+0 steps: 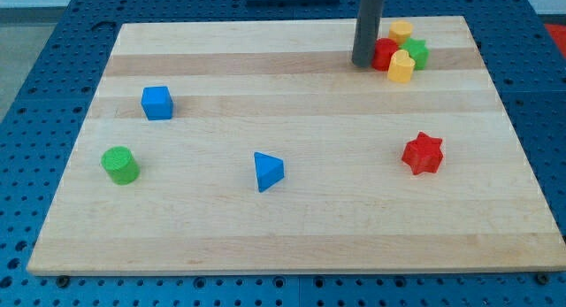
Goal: Move the red star slightly up
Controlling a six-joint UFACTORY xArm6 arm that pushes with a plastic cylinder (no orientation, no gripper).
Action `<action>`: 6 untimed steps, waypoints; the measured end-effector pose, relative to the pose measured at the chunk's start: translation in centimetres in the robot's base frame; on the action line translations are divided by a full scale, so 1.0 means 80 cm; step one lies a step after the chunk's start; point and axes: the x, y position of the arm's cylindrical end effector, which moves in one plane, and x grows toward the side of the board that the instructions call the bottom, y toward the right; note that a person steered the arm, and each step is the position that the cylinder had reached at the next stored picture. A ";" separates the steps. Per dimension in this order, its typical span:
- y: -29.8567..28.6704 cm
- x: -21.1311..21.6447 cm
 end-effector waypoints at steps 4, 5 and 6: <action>0.123 0.157; 0.183 0.205; 0.176 0.234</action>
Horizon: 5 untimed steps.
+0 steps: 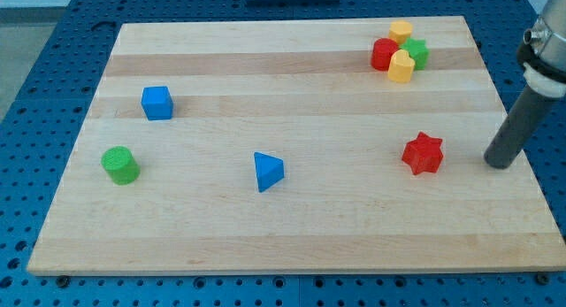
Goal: Move the red star slightly up
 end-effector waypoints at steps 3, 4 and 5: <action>-0.183 0.006; -0.200 -0.015; -0.189 -0.034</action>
